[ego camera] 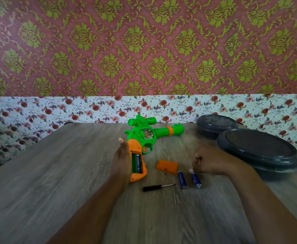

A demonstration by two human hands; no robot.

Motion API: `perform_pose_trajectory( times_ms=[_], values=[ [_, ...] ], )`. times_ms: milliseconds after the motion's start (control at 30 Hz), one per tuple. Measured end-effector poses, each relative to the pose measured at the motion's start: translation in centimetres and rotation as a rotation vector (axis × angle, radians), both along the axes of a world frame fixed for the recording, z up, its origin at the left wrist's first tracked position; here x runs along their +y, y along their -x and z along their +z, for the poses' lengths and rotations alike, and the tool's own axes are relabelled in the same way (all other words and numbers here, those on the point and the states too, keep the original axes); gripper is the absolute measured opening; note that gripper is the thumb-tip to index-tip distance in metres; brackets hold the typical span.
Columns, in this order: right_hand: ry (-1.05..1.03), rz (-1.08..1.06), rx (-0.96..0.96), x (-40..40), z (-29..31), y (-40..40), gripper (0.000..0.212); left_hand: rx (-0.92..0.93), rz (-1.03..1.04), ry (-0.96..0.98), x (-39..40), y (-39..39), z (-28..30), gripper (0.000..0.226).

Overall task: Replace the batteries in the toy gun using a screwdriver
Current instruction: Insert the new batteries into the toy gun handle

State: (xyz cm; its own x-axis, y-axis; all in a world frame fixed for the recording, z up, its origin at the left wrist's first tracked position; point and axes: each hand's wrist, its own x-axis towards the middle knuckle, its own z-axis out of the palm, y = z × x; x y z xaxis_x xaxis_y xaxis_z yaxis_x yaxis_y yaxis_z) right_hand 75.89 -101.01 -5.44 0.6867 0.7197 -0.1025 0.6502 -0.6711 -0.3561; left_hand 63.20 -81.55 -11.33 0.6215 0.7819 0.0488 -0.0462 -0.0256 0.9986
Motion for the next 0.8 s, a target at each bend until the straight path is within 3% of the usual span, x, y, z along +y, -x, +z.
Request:
perform_pose_trajectory(
  times_ms=[133, 300, 367, 467, 600, 800],
  values=[
    [0.175, -0.058, 0.134, 0.1, 0.1, 0.7, 0.031, -0.021, -0.007, 0.015, 0.2, 0.0, -0.2, 0.097],
    [0.117, -0.092, 0.196, 0.0, 0.1, 0.8, 0.024, -0.039, -0.026, 0.018, 0.4, -0.1, -0.5, 0.097],
    [0.008, -0.060, 0.206, 0.0, 0.4, 0.7, 0.010, -0.041, -0.022, 0.039, 0.4, -0.2, -0.5, 0.098],
    [-0.267, 0.030, 0.292, 0.2, 0.8, 1.0, 0.016, -0.023, -0.017, 0.035, 0.5, -0.3, -0.6, 0.102],
    [-0.562, 0.151, 0.650, 0.9, 1.1, 2.0, 0.013, -0.043, -0.018, 0.043, 0.5, -0.3, -0.6, 0.096],
    [-0.788, 0.175, 0.936, 1.7, 1.1, 3.1, 0.012, -0.032, -0.030, 0.030, 0.5, -0.2, -0.6, 0.102]
  ],
)
